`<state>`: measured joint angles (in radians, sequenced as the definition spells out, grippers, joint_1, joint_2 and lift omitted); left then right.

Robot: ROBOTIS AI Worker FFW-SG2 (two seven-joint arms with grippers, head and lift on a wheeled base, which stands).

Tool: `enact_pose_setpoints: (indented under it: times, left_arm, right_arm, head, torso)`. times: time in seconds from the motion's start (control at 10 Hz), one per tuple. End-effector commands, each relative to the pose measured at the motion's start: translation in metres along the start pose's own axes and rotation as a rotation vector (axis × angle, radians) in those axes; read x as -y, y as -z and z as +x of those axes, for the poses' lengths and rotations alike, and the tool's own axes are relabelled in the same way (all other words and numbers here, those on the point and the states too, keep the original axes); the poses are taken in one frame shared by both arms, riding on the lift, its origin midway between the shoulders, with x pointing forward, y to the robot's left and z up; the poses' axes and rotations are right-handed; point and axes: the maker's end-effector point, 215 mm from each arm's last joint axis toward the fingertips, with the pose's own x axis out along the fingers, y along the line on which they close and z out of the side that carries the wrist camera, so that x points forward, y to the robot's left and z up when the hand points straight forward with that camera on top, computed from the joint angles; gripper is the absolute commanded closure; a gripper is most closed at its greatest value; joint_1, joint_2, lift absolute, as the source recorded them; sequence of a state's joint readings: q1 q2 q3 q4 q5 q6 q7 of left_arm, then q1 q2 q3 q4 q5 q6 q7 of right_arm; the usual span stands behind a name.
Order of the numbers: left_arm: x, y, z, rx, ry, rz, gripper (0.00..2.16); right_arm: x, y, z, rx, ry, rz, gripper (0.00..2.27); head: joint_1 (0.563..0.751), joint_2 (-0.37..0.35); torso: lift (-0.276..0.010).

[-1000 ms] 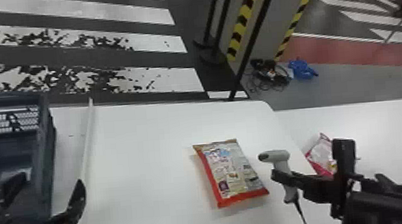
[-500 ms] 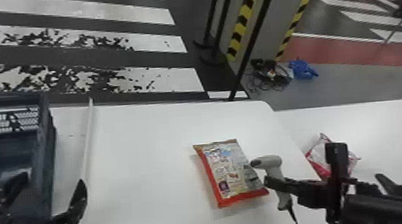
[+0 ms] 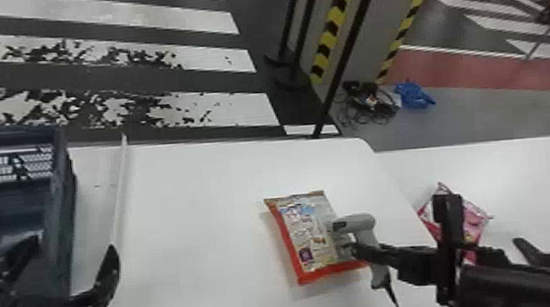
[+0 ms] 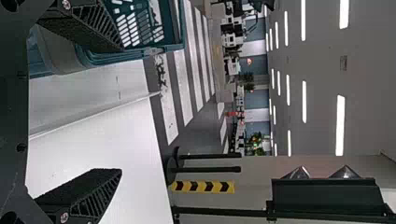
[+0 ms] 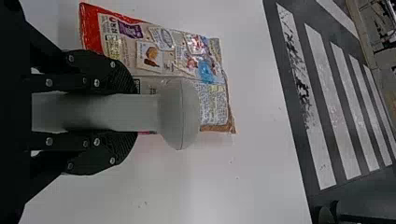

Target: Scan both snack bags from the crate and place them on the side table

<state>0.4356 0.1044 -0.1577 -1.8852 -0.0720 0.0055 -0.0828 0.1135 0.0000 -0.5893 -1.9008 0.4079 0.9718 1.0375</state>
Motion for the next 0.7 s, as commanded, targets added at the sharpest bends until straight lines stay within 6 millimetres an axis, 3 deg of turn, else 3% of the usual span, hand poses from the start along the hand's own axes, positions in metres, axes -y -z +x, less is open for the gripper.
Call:
enact_pose_setpoints:
  times: [0.0, 0.3, 0.6]
  left_arm:
    - [-0.001, 0.001, 0.000, -0.001, -0.001, -0.001, 0.08]
    - [0.000, 0.000, 0.000, 0.000, 0.000, -0.003, 0.08]
    - [0.000, 0.001, 0.000, -0.001, 0.000, -0.005, 0.08]
  right_arm:
    - [-0.003, 0.002, 0.002, -0.006, -0.004, -0.003, 2.23]
    - [0.006, -0.007, -0.002, 0.016, 0.013, 0.000, 2.23]
    - [0.033, -0.030, -0.005, 0.087, 0.054, -0.026, 2.23]
  head:
    - [0.695, -0.346]
    - [0.695, -0.341]
    - [0.695, -0.350]
  torso:
    - [-0.098]
    - [-0.098]
    - [-0.098]
